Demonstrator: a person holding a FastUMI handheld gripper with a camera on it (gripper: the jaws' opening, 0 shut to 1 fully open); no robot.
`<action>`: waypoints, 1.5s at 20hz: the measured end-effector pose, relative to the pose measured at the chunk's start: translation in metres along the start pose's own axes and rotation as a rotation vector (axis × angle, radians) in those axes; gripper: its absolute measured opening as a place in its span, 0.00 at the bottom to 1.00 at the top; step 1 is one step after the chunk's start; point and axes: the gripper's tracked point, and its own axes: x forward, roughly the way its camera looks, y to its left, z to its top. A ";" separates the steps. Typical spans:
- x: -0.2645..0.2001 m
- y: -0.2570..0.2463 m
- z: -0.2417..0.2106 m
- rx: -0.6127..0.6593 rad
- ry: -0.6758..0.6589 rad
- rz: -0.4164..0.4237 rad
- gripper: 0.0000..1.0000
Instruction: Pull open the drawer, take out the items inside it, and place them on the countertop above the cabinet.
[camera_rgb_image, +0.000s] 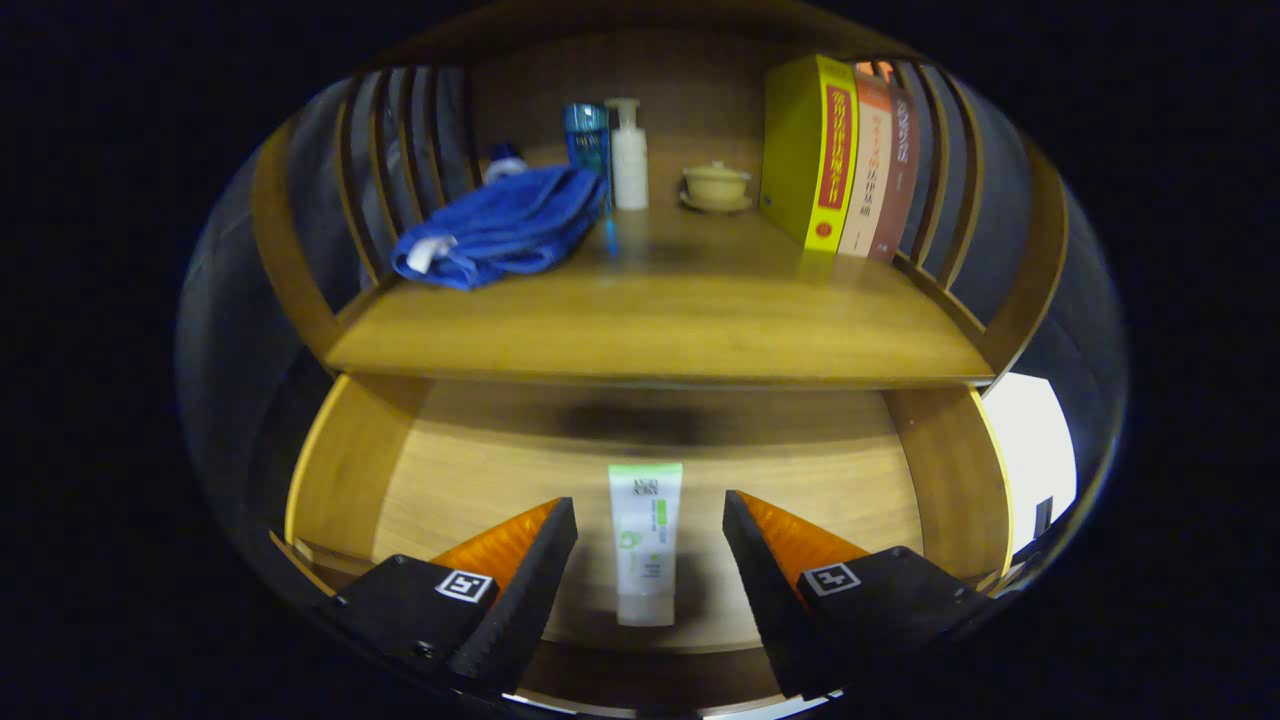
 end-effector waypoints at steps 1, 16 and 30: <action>0.005 0.001 -0.009 0.010 0.056 0.008 0.96; 0.035 -0.006 -0.058 -0.001 0.289 -0.022 0.55; -0.036 0.005 -0.001 0.076 -0.014 0.143 0.48</action>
